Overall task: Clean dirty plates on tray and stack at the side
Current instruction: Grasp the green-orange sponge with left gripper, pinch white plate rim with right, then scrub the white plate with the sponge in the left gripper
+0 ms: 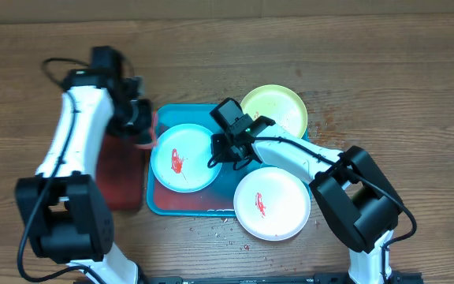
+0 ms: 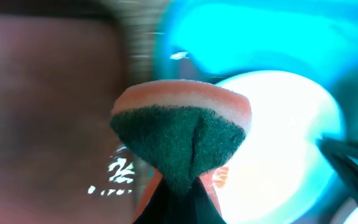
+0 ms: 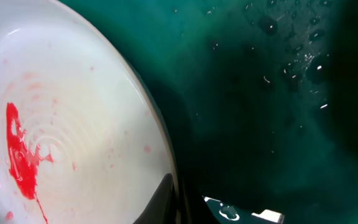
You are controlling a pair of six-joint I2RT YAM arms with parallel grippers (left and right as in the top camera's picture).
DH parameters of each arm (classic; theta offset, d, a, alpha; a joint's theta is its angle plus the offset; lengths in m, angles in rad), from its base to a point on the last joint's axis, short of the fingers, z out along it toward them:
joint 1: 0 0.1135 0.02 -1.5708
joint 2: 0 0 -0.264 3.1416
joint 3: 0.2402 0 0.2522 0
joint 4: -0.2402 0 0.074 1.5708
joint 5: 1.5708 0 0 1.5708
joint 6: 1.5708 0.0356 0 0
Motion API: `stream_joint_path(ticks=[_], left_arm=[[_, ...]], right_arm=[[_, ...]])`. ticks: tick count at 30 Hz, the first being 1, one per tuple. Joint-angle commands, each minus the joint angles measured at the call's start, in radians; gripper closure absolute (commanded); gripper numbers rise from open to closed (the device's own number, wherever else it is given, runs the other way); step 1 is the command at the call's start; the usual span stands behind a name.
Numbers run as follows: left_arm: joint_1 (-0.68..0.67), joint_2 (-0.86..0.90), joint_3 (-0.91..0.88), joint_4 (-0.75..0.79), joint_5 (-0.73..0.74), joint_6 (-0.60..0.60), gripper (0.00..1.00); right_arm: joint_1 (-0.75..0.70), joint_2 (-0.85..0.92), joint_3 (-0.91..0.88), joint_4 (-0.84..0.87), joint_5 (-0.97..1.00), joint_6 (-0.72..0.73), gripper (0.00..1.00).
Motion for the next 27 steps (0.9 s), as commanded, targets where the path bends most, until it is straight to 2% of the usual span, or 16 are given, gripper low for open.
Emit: stream_joint_path(ticks=[1,8,12,17,23,27], left_arm=[[-0.074,0.008,-0.073,0.038,0.034,0.020,0.96],[-0.153,0.008,-0.259,0.174,-0.162,-0.177,0.96],[-0.161,0.008,-0.336,0.249,-0.221,-0.225,0.96],[-0.202,0.008,-0.381,0.288,-0.132,-0.203,0.96],[-0.285,0.008,-0.381,0.313,0.219,0.003,0.96],[-0.315,0.008,-0.381,0.386,0.211,-0.043,0.95]], right_arm=[[-0.016,0.031,0.007,-0.019,-0.027,-0.002,0.96],[-0.019,0.031,0.007,-0.024,-0.030,-0.002,0.96],[-0.019,0.031,0.007,-0.021,-0.032,-0.002,0.96],[-0.019,0.031,0.007,-0.017,-0.034,-0.002,0.96],[-0.019,0.031,0.007,-0.017,-0.034,-0.002,0.96],[-0.019,0.031,0.007,-0.017,-0.037,-0.002,0.96]])
